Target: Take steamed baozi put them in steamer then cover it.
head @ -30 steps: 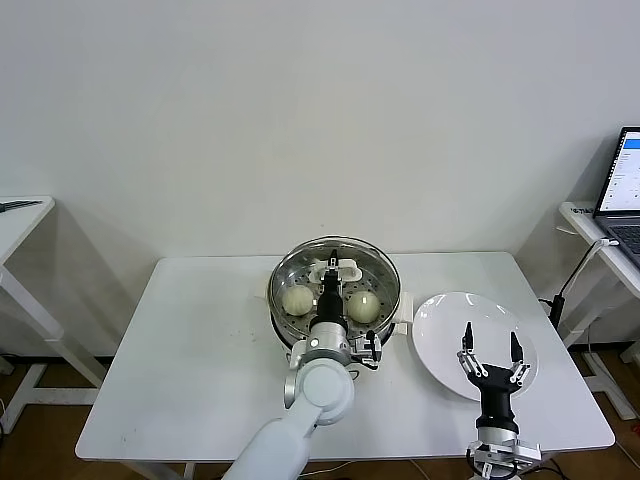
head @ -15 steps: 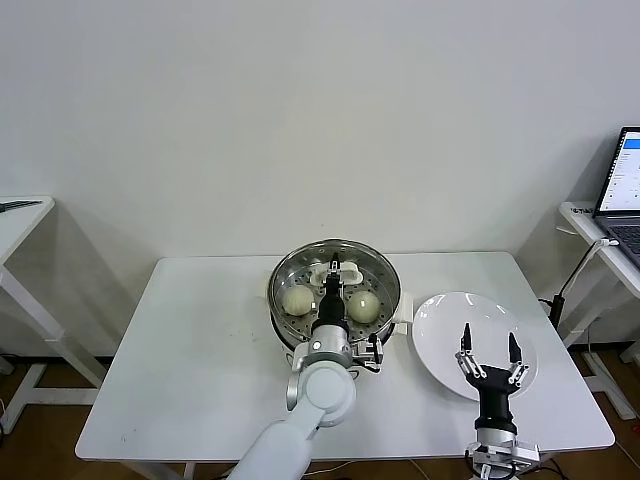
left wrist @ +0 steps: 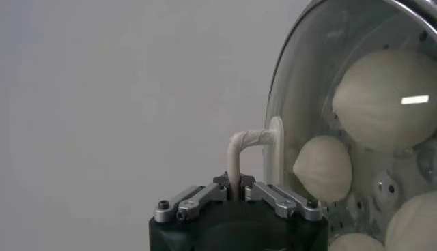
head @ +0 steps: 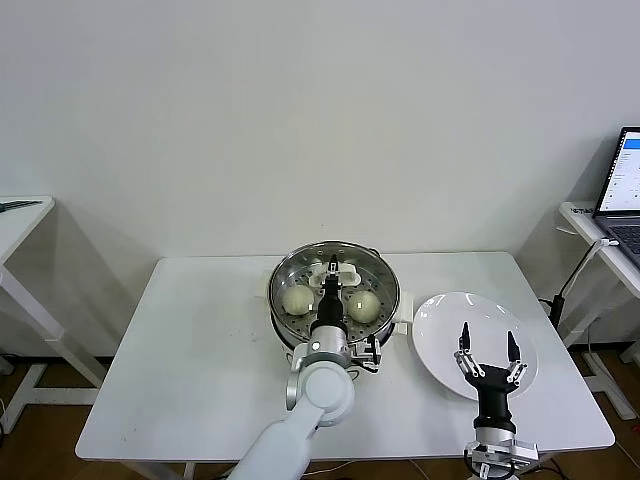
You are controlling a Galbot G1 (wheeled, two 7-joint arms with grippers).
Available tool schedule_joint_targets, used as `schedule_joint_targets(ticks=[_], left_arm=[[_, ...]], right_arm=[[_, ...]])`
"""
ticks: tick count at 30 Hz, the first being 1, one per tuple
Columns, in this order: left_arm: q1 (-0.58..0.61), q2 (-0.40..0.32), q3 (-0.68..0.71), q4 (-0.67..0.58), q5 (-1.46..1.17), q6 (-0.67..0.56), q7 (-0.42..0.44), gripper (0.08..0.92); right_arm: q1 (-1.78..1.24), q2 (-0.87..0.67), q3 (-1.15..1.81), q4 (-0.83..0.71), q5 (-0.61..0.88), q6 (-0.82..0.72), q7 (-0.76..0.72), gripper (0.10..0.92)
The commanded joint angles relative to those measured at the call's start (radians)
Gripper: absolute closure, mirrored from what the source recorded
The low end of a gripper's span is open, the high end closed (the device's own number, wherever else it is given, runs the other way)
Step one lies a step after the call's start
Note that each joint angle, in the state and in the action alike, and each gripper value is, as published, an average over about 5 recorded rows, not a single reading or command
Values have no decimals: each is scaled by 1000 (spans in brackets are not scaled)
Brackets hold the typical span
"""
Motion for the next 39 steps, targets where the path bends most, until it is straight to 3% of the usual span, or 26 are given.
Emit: schedule_joint_targets(ticks=[1, 7, 17, 25, 29, 33, 36, 39], left_arm=[[4, 1, -6, 4, -1, -10, -6, 810], [26, 13, -6, -38, -4, -18, -15, 787], [143, 109, 30, -212, -20, -20, -35, 509], [289, 221, 11, -457, -111, -18, -76, 285], [390, 235, -103, -595, -286, -101, -205, 195], [497, 249, -313, -695, -782, -255, -342, 178], [557, 244, -489, -691, -1122, -372, -370, 177], [595, 211, -660, -621, -1313, -471, -326, 177]], right_arm=[[0, -2, 0, 0, 0, 1, 0, 203], [1, -3, -3, -2, -1, 1, 0, 203], [6, -9, -6, -10, 1, 3, 0, 203], [8, -17, -6, -18, 3, 9, 0, 203], [4, -21, -7, -5, 2, 2, -2, 203], [-18, -31, -1, 58, 2, -55, -15, 203], [-39, -43, 6, 121, 3, -116, -19, 203], [-55, -53, 16, 179, -6, -180, -15, 203]])
